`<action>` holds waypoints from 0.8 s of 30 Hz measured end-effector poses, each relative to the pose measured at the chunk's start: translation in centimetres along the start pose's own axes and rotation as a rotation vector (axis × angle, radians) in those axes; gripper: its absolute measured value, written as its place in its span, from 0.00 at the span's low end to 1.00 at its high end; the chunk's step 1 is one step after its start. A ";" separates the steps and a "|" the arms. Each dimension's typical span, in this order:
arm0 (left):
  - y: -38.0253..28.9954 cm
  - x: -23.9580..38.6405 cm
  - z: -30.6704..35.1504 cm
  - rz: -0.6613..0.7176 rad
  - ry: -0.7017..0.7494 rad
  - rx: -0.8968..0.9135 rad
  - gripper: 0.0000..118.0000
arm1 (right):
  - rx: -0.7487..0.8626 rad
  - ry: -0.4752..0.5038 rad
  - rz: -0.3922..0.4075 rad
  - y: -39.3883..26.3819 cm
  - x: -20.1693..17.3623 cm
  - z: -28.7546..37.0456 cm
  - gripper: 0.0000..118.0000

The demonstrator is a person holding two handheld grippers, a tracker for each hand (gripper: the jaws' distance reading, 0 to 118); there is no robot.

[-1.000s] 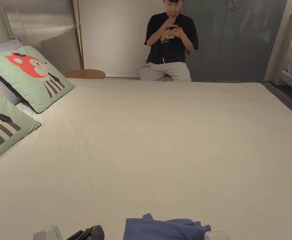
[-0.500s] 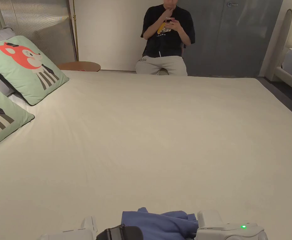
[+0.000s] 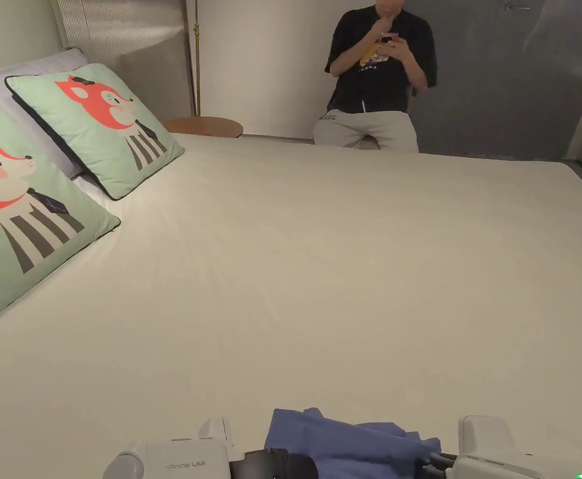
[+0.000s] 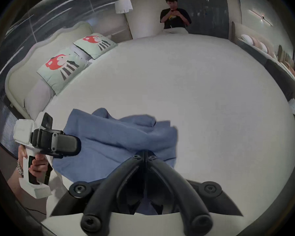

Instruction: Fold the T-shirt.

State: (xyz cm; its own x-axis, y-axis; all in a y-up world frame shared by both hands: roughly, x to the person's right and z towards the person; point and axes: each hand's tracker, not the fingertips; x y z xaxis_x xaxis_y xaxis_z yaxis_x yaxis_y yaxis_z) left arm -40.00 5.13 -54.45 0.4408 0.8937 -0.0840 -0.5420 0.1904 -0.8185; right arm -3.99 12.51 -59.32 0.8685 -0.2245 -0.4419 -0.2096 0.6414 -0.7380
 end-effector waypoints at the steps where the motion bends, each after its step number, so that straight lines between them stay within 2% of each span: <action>1: 0.5 -0.2 1.5 -0.003 0.000 0.024 0.19 | 0.011 0.014 -0.002 0.4 -0.1 -0.3 0.00; 7: 2.5 -1.1 12.4 0.006 0.078 0.196 0.19 | 0.051 0.041 0.028 2.8 -4.0 -0.6 0.00; 8: 3.8 -3.6 14.7 0.015 0.094 0.226 0.19 | 0.055 0.049 0.030 3.0 -4.7 -0.8 0.00; 15: 6.2 -8.3 27.3 0.068 0.219 0.393 0.19 | 0.029 0.082 0.091 4.9 -9.2 -3.6 0.00; 19: 7.2 -11.1 31.7 0.117 0.263 0.463 0.19 | 0.024 0.092 0.115 5.5 -10.7 -4.5 0.00; 22: 5.7 -10.4 31.2 0.140 0.311 0.490 0.19 | 0.023 0.100 0.126 5.6 -11.7 -4.5 0.00; 23: 5.5 -10.4 31.2 0.144 0.341 0.500 0.21 | 0.023 0.100 0.129 5.7 -11.9 -4.5 0.00; 24: 5.2 -10.1 31.2 0.147 0.375 0.510 0.28 | 0.024 0.098 0.132 5.7 -11.9 -4.4 0.00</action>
State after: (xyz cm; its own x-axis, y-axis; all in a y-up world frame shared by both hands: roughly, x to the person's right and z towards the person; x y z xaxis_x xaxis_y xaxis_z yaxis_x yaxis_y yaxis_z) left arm -69.64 9.74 -40.13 0.5061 0.7399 -0.4432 -0.8467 0.3284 -0.4187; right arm -17.54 15.58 -60.50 0.7859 -0.2073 -0.5826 -0.3070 0.6870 -0.6586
